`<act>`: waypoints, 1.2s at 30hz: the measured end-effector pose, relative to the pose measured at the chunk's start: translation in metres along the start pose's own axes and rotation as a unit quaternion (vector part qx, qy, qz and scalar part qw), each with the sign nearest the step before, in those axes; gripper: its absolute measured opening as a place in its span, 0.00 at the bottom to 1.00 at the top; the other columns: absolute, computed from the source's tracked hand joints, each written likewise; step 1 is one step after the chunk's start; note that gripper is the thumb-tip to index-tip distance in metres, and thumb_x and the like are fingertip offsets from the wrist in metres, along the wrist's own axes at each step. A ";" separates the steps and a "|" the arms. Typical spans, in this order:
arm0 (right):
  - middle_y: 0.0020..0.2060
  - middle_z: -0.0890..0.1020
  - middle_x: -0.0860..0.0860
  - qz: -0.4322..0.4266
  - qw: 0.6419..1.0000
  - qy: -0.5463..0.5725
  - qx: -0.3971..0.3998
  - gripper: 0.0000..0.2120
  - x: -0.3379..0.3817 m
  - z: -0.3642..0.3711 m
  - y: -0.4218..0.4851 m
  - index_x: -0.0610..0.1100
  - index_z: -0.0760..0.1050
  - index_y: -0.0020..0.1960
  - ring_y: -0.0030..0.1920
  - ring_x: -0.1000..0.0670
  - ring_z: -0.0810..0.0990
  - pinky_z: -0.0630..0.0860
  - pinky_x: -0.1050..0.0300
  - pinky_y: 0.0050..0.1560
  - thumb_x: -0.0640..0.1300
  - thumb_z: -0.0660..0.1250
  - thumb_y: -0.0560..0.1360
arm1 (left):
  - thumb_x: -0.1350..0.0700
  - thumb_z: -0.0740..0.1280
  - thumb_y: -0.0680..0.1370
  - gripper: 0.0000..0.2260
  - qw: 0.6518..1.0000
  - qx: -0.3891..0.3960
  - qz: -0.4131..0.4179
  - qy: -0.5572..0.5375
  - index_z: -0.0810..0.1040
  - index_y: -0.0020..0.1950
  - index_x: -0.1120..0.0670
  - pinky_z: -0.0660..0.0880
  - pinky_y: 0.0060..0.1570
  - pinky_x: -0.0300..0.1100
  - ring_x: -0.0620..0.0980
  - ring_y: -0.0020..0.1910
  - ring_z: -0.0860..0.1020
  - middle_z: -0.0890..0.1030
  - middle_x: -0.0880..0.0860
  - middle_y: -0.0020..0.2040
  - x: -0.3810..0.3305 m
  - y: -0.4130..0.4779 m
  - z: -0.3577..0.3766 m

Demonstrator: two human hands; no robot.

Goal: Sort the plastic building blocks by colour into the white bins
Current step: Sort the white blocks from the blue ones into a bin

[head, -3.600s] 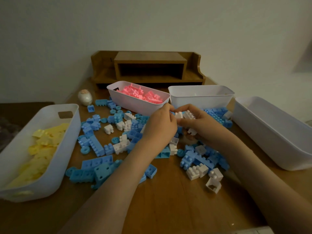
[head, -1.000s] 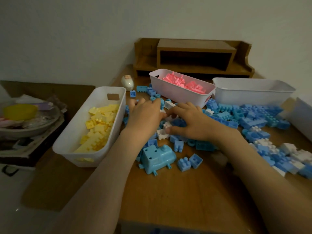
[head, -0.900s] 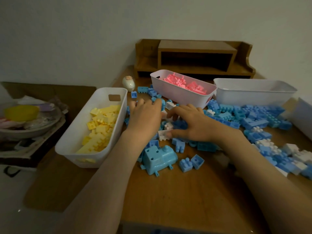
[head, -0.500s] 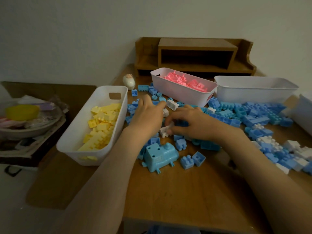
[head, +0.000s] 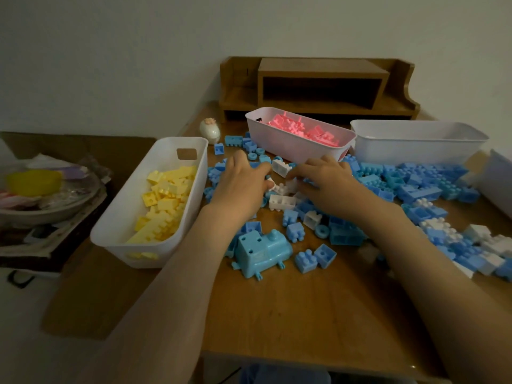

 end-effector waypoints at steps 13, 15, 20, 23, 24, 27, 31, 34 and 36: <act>0.59 0.69 0.52 0.009 1.000 0.017 -0.020 0.18 -0.001 0.002 0.001 0.56 0.67 0.68 0.63 0.47 0.63 0.58 0.51 0.60 0.45 0.58 0.79 | 0.49 0.55 0.82 0.17 0.996 -0.088 -0.026 -0.013 0.68 0.63 0.61 0.67 0.57 0.44 0.55 0.62 0.68 0.68 0.59 0.63 -0.005 -0.004 -0.012; 0.68 0.64 0.53 -0.001 1.000 -0.005 -0.003 0.23 -0.002 0.005 0.001 0.59 0.61 0.71 0.66 0.48 0.60 0.57 0.50 0.62 0.42 0.58 0.79 | 0.49 0.54 0.83 0.17 0.995 -0.095 -0.028 -0.022 0.67 0.62 0.62 0.66 0.58 0.44 0.54 0.61 0.68 0.69 0.59 0.62 -0.008 -0.005 -0.015; 0.67 0.68 0.56 -0.007 0.999 0.002 0.049 0.21 -0.003 0.008 0.002 0.58 0.69 0.66 0.65 0.49 0.63 0.57 0.50 0.62 0.38 0.57 0.79 | 0.50 0.54 0.83 0.15 0.993 -0.113 -0.015 -0.040 0.68 0.60 0.62 0.64 0.51 0.42 0.54 0.58 0.69 0.70 0.59 0.59 -0.011 -0.005 -0.018; 0.62 0.69 0.52 0.020 0.999 0.000 0.025 0.15 -0.006 0.004 0.002 0.55 0.73 0.63 0.64 0.48 0.63 0.57 0.50 0.63 0.43 0.58 0.79 | 0.51 0.57 0.82 0.10 0.991 -0.074 -0.024 -0.111 0.69 0.53 0.58 0.63 0.39 0.40 0.50 0.45 0.70 0.72 0.54 0.45 -0.012 -0.007 -0.017; 0.61 0.69 0.51 0.031 0.999 -0.008 0.020 0.13 -0.007 0.003 0.002 0.54 0.73 0.62 0.63 0.47 0.63 0.57 0.50 0.62 0.45 0.59 0.79 | 0.52 0.57 0.82 0.08 0.990 -0.062 -0.021 -0.121 0.67 0.50 0.56 0.62 0.35 0.40 0.48 0.40 0.69 0.70 0.51 0.41 -0.012 -0.007 -0.017; 0.60 0.68 0.50 0.045 0.998 -0.025 0.018 0.12 -0.009 0.003 0.001 0.52 0.73 0.61 0.63 0.47 0.62 0.57 0.49 0.62 0.49 0.59 0.79 | 0.55 0.60 0.79 0.08 0.989 -0.020 0.017 -0.145 0.63 0.41 0.52 0.62 0.30 0.41 0.46 0.33 0.68 0.69 0.50 0.35 -0.015 -0.010 -0.016; 0.61 0.68 0.50 0.047 0.998 -0.032 0.019 0.12 -0.009 0.004 0.001 0.52 0.72 0.61 0.63 0.47 0.62 0.57 0.49 0.63 0.50 0.59 0.79 | 0.56 0.61 0.77 0.08 0.985 0.053 0.084 -0.142 0.67 0.55 0.50 0.67 0.32 0.42 0.48 0.35 0.73 0.75 0.54 0.39 -0.020 -0.012 -0.013; 0.61 0.67 0.50 0.043 0.999 -0.031 0.011 0.12 -0.009 0.003 0.000 0.52 0.74 0.61 0.63 0.47 0.62 0.57 0.49 0.62 0.49 0.58 0.79 | 0.57 0.61 0.76 0.09 0.982 0.070 0.114 -0.130 0.73 0.55 0.47 0.65 0.32 0.39 0.46 0.36 0.73 0.75 0.50 0.39 -0.019 -0.013 -0.013; 0.61 0.67 0.49 0.032 0.999 -0.031 0.020 0.13 -0.010 0.002 -0.001 0.52 0.73 0.62 0.62 0.46 0.62 0.59 0.49 0.61 0.47 0.56 0.80 | 0.56 0.63 0.74 0.07 0.983 0.064 0.121 -0.120 0.76 0.50 0.49 0.67 0.35 0.39 0.46 0.40 0.74 0.76 0.48 0.41 -0.016 -0.013 -0.013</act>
Point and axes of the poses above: each hand's wrist, its own y-axis towards the middle knuckle, its own z-axis out of the palm, x = y × z, the point moved 3 cm from there along y, towards the middle knuckle
